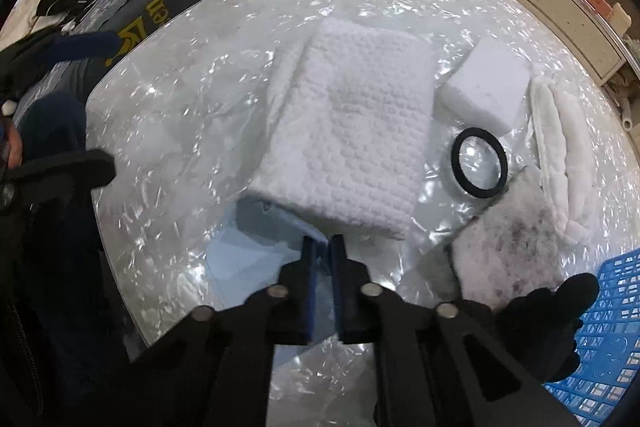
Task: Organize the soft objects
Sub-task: 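Reach the right gripper to the light blue cloth and grasp it, then carry the blue cloth into the basket and open the right gripper while the left gripper grasps the white towel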
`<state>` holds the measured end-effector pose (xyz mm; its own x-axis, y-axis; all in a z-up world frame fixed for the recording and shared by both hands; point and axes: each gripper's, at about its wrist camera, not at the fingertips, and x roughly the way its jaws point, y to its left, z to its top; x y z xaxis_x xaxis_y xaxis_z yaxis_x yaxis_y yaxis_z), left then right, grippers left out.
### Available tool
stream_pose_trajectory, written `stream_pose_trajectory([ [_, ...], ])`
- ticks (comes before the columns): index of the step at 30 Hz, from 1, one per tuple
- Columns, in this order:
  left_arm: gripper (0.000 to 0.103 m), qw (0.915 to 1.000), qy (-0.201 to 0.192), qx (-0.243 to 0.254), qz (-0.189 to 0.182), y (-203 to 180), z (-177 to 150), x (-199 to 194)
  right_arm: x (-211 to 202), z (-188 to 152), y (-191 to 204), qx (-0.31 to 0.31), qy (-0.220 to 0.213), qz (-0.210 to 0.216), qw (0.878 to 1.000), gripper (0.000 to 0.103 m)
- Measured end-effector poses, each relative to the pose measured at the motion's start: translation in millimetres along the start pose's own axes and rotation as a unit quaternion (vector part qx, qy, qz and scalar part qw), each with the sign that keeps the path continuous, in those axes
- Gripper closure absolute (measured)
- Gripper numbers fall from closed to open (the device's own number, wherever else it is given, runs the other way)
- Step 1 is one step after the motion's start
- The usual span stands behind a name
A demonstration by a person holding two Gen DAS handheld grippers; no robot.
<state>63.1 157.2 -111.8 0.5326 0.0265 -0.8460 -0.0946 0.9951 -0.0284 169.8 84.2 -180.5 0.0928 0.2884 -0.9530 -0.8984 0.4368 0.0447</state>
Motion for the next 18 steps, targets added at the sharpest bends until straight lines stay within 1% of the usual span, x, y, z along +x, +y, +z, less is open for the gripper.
stream_pose_trajectory([
  [2, 0.000, 1.0000, -0.003, 0.004, 0.001, -0.9, 0.3, -1.4, -4.9, -3.5, 0.4, 0.005, -0.007, 0.007, 1.000, 0.099],
  [6, 0.000, 0.9998, -0.016, 0.005, -0.011, -3.4, 3.3, -8.0, -23.5, -10.0, -1.0, 0.024, -0.028, 0.017, 0.999, 0.100],
  [9, 0.000, 0.9997, -0.022, 0.011, -0.007, -6.9, 6.7, -12.0, -38.8, -14.9, -2.2, 0.038, -0.037, 0.010, 0.999, 0.100],
  [15, 0.000, 0.9984, -0.030, 0.048, 0.005, -23.5, 18.1, -18.4, -78.7, -28.9, -18.5, 0.091, -0.064, 0.020, 0.994, 0.100],
  [18, 0.000, 0.9973, -0.030, 0.067, 0.000, -33.5, 26.3, -18.8, -99.1, -38.5, -29.1, 0.117, -0.077, 0.019, 0.990, 0.100],
])
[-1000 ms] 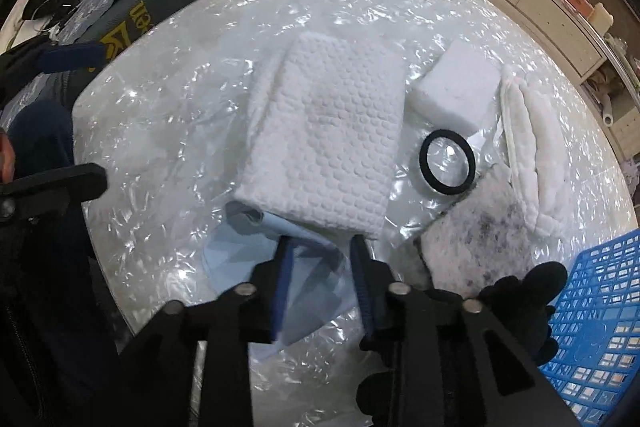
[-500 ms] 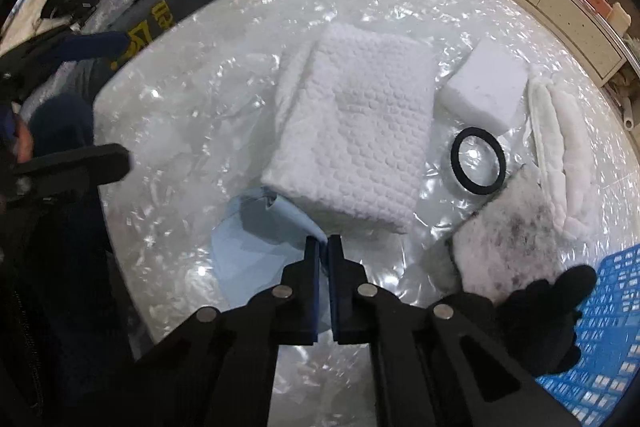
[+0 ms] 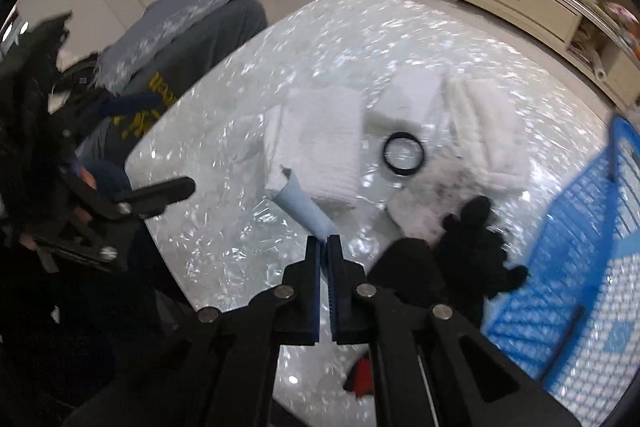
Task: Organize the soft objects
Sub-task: 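Carry the blue cloth into the basket and open the right gripper while the left gripper grasps the white towel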
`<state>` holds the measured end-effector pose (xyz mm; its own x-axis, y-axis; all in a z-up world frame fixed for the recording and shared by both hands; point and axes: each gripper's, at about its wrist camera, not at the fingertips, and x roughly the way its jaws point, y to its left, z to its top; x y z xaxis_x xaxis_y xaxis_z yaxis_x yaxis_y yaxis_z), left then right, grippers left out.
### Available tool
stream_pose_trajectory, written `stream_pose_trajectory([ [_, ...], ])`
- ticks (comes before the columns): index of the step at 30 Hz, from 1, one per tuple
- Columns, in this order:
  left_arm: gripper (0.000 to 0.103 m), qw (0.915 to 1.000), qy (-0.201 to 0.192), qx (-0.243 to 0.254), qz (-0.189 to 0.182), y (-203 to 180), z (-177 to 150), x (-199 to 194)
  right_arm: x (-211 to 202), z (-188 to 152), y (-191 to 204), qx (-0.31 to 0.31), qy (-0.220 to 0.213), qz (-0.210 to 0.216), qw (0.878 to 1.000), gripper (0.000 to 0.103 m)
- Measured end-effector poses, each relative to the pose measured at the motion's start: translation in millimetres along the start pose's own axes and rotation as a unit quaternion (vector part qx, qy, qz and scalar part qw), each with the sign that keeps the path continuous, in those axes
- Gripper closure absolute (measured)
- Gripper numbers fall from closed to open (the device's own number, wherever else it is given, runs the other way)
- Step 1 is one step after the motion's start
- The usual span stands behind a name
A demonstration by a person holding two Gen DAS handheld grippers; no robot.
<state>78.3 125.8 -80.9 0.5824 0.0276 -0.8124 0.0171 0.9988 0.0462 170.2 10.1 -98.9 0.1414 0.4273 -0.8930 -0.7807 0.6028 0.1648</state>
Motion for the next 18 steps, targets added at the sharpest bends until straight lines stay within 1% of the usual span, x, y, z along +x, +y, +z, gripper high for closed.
stream_pose_trajectory([
  [3, 0.000, 1.0000, 0.004, 0.003, -0.003, -5.9, 11.8, 6.0, -24.1, -3.7, -14.1, 0.030, -0.019, -0.005, 0.999, 0.100],
  [5, 0.000, 0.9999, 0.015, -0.005, 0.001, -7.0, 19.1, 14.9, -40.7, -7.9, -27.6, 0.052, -0.031, -0.012, 0.998, 0.100],
  [8, 0.000, 0.9987, 0.036, -0.035, -0.001, -1.9, 26.0, 30.4, -62.0, -18.0, -45.5, 0.076, -0.048, -0.024, 0.996, 0.100],
  [10, 0.000, 0.9963, 0.040, -0.073, -0.023, 5.5, 27.8, 39.4, -72.1, -21.5, -53.5, 0.091, -0.057, -0.029, 0.994, 0.100],
  [11, 0.000, 0.9950, 0.045, -0.086, -0.027, 8.3, 28.1, 43.6, -78.7, -25.2, -60.9, 0.101, -0.063, -0.031, 0.992, 0.100],
  [12, 0.000, 0.9940, 0.053, -0.093, -0.023, 9.4, 28.9, 48.9, -82.1, -28.1, -65.0, 0.109, -0.066, -0.033, 0.991, 0.100],
  [15, 0.000, 0.9932, 0.070, -0.094, -0.003, 8.6, 31.8, 64.2, -95.3, -37.4, -86.8, 0.143, -0.078, -0.038, 0.986, 0.100],
  [18, 0.000, 0.9896, 0.093, -0.109, -0.005, 12.3, 31.4, 79.3, -103.9, -45.5, -104.8, 0.179, -0.088, -0.043, 0.979, 0.100],
])
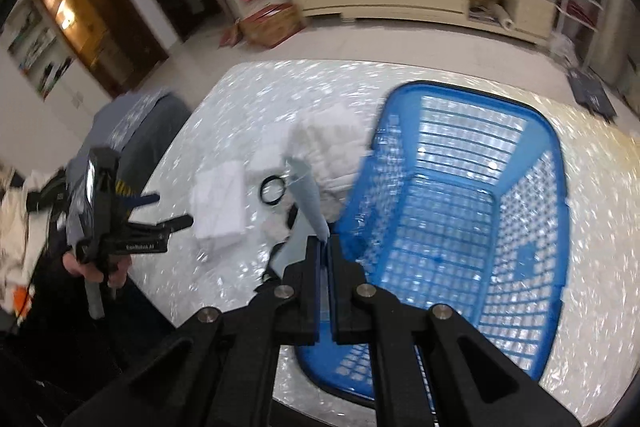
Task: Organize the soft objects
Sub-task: 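Carry the blue cloth into the basket and open the right gripper while the left gripper grasps the white towel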
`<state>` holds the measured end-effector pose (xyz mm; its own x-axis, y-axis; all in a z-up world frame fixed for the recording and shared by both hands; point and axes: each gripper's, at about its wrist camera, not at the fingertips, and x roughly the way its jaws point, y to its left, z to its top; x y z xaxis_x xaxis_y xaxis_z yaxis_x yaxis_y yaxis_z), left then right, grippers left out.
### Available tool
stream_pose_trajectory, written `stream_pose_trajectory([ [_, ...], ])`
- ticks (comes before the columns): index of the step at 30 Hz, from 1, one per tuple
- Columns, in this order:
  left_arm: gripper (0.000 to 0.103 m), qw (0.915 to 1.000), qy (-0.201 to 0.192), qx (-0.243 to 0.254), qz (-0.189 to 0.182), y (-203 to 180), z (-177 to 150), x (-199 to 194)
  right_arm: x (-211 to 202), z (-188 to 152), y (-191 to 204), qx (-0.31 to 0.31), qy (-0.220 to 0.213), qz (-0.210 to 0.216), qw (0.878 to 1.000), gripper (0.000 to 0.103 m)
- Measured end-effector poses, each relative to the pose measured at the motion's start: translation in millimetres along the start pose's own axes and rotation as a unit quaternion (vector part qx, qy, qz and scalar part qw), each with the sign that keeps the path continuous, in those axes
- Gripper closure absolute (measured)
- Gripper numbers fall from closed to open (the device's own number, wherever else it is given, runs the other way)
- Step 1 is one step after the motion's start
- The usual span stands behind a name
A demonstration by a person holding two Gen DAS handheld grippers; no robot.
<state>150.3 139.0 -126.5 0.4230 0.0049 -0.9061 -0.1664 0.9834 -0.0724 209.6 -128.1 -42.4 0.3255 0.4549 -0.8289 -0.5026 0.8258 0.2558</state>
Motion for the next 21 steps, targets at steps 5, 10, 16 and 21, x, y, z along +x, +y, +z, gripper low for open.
stream_pose_trajectory([
  [5, 0.000, 0.9990, 0.034, -0.028, 0.004, 6.8, 4.0, 25.6, 0.1, -3.1, -31.2, 0.049, 0.004, -0.011, 0.999, 0.100],
  [10, 0.000, 0.9975, 0.053, -0.045, 0.010, 10.7, 3.6, 44.9, 7.7, -4.9, -55.2, 0.069, 0.018, -0.016, 0.997, 0.100],
  [16, 0.000, 0.9951, 0.067, -0.073, -0.001, 15.7, 5.6, 62.2, 27.6, -2.9, -71.0, 0.078, 0.045, -0.031, 0.996, 0.100],
  [21, 0.007, 0.9961, 0.059, -0.066, -0.001, 11.1, 11.7, 65.0, 44.2, -7.7, -79.6, 0.089, 0.080, -0.045, 0.992, 0.100],
])
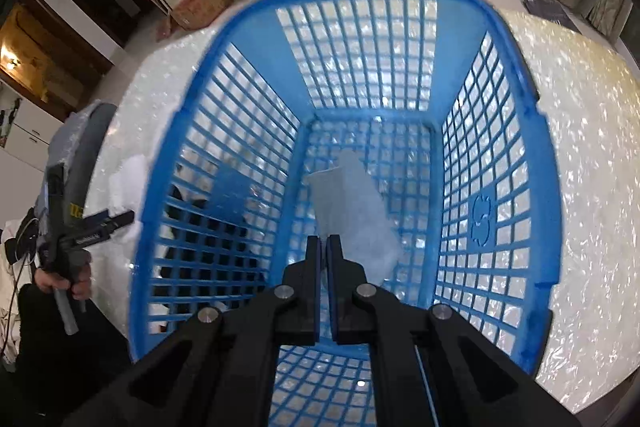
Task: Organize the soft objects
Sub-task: 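Carry the blue cloth into the basket and open the right gripper while the left gripper grasps the white towel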
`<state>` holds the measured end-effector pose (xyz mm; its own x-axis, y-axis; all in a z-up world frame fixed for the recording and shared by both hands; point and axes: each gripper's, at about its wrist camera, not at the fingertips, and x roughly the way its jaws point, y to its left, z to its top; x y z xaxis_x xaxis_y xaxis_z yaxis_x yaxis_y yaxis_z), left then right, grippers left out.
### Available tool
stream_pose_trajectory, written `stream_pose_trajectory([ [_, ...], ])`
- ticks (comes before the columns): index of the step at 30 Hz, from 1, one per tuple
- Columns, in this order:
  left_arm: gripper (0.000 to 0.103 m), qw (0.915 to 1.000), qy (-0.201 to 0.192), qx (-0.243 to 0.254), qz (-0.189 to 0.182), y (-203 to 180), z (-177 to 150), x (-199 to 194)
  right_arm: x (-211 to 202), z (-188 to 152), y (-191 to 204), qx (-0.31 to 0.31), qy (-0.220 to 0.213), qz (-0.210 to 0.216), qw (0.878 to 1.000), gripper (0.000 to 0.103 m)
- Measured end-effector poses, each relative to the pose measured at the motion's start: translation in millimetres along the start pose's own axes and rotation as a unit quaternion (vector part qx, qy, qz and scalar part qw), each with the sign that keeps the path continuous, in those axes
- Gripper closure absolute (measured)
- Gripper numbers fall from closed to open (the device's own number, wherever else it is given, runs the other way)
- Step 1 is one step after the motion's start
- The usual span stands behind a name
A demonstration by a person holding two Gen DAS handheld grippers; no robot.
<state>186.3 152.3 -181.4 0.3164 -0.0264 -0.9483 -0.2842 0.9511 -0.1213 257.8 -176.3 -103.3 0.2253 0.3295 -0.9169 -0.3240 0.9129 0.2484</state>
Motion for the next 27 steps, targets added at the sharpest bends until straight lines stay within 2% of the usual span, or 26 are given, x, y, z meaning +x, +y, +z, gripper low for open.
stream_pose_trajectory([
  [4, 0.017, 0.9999, -0.006, 0.007, -0.006, -5.8, 4.7, -1.6, 1.8, 0.6, -3.9, 0.010, 0.005, -0.005, 1.000, 0.100],
  [5, 0.020, 0.9999, -0.008, 0.008, -0.009, -6.0, 5.2, -2.0, -0.2, 1.1, -2.2, 0.008, 0.004, 0.000, 1.000, 0.100],
  [7, 0.034, 0.9996, -0.013, 0.015, -0.020, -9.3, 5.9, -5.0, -5.2, 3.4, 2.1, 0.002, 0.001, 0.012, 1.000, 0.100],
  [9, 0.042, 0.9993, -0.015, 0.019, -0.029, -15.8, 7.1, -4.5, -9.7, 5.1, 6.3, 0.004, 0.002, 0.031, 1.000, 0.100],
  [11, 0.046, 0.9992, -0.017, 0.020, -0.032, -17.5, 7.9, -4.1, -13.2, 5.9, 7.9, 0.013, 0.004, 0.047, 0.999, 0.100],
  [16, 0.066, 0.9983, -0.017, 0.022, -0.051, -19.1, 6.3, -7.1, -3.9, 9.3, 8.5, 0.029, 0.026, 0.021, 0.999, 0.100],
  [19, 0.072, 0.9978, -0.016, 0.019, -0.062, -17.0, 6.4, -6.7, 6.2, 6.1, -1.7, 0.039, 0.033, -0.015, 0.999, 0.100],
  [20, 0.072, 0.9977, -0.016, 0.019, -0.063, -16.5, 6.4, -6.8, 7.8, 5.6, -4.0, 0.041, 0.036, -0.033, 0.998, 0.096],
  [22, 0.077, 0.9977, -0.018, 0.018, -0.063, -15.7, 5.8, -7.8, 8.9, 4.7, -5.4, 0.040, 0.038, -0.048, 0.997, 0.080],
  [24, 0.082, 0.9977, -0.019, 0.019, -0.062, -15.4, 5.2, -9.6, 3.9, 4.2, -1.8, 0.030, 0.028, -0.060, 0.997, 0.058],
  [27, 0.085, 0.9974, -0.022, 0.018, -0.066, -13.3, 3.9, -14.4, -4.8, 5.5, 8.8, 0.011, 0.014, -0.082, 0.996, 0.040],
])
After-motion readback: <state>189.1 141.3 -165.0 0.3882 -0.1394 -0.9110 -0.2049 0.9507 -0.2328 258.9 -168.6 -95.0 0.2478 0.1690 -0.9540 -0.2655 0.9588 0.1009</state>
